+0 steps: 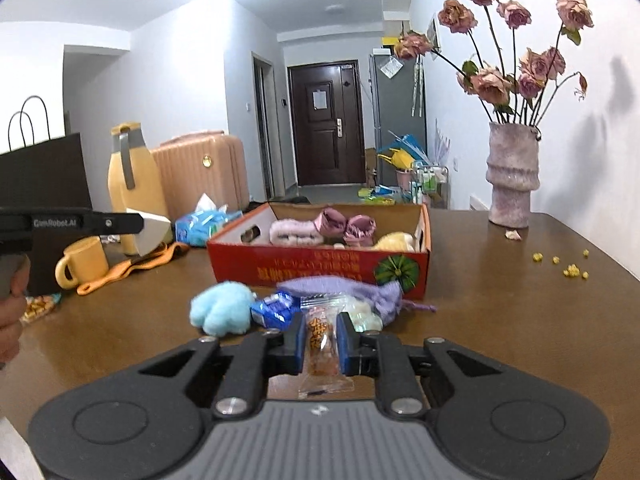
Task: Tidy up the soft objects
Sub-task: 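Carry the card and snack packet into the box and open both tools, then lift both tools out of the box back toward the table, then close the left and right tools on the light blue fluffy plush, then carry the blue plush with both tools into the box and open, then lift both tools out of the box back toward the table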
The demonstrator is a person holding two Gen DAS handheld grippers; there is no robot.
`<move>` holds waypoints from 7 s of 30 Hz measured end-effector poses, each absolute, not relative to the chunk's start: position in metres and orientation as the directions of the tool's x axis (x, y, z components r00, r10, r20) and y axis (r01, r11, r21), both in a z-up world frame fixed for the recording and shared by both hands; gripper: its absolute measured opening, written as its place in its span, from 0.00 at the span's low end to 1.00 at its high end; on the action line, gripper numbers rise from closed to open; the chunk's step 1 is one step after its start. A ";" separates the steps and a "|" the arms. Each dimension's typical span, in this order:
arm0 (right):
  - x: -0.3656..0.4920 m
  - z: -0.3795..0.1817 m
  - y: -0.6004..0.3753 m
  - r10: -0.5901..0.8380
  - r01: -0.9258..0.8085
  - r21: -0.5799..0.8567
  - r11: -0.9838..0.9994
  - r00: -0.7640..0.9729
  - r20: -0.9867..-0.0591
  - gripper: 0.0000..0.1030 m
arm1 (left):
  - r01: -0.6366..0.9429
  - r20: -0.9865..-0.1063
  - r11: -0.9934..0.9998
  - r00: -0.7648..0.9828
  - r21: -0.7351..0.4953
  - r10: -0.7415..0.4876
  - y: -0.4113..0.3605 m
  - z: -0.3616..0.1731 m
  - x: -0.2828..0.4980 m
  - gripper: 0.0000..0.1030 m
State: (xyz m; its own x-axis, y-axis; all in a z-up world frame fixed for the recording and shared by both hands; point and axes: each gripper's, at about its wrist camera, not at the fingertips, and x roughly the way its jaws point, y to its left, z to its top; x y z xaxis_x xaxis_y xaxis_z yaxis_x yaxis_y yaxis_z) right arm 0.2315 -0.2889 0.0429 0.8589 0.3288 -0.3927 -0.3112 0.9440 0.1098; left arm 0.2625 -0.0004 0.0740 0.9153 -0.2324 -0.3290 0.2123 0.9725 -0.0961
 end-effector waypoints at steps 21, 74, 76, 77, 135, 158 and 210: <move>0.638 0.028 -0.292 0.146 -0.094 0.116 0.989 0.762 -0.631 0.37 | 0.216 -0.624 0.907 0.667 -0.361 -0.407 -0.147 0.028 0.664 0.20; 0.129 0.069 -0.276 0.239 -0.233 0.055 0.971 0.957 -0.164 0.91 | 0.054 -0.132 0.998 0.990 -0.016 -0.056 0.034 0.070 0.114 1.00; 0.117 0.058 -0.274 0.255 -0.246 0.071 0.967 0.948 -0.191 0.91 | 0.077 -0.169 0.997 0.983 -0.006 -0.077 0.033 0.062 0.107 1.00; 0.115 0.055 -0.274 0.267 -0.255 0.084 0.963 0.941 -0.209 0.91 | 0.079 -0.177 0.997 0.981 -0.002 -0.078 0.033 0.061 0.107 1.00; 0.232 -0.024 -0.229 0.540 -0.334 0.436 0.836 0.643 -0.543 0.28 | 0.226 -0.546 0.821 0.650 -0.524 -0.528 0.040 -0.030 0.228 0.51; 0.253 -0.041 -0.217 0.573 -0.296 0.521 0.800 0.634 -0.520 0.24 | 0.183 -0.543 0.833 0.682 -0.523 -0.490 0.038 -0.040 0.247 0.27; 0.395 0.147 -0.291 0.186 -0.201 -0.059 0.978 0.963 -0.196 0.90 | 0.092 -0.240 0.995 0.966 -0.045 -0.100 0.032 0.119 0.385 0.90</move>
State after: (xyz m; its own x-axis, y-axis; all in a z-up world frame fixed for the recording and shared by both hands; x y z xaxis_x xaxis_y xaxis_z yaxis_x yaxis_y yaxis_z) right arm 0.3947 -0.2906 0.1471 0.9628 0.1863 -0.1959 -0.2013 0.9777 -0.0595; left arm 0.3847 0.0316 0.1190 0.9657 -0.0997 -0.2398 0.0917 0.9948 -0.0446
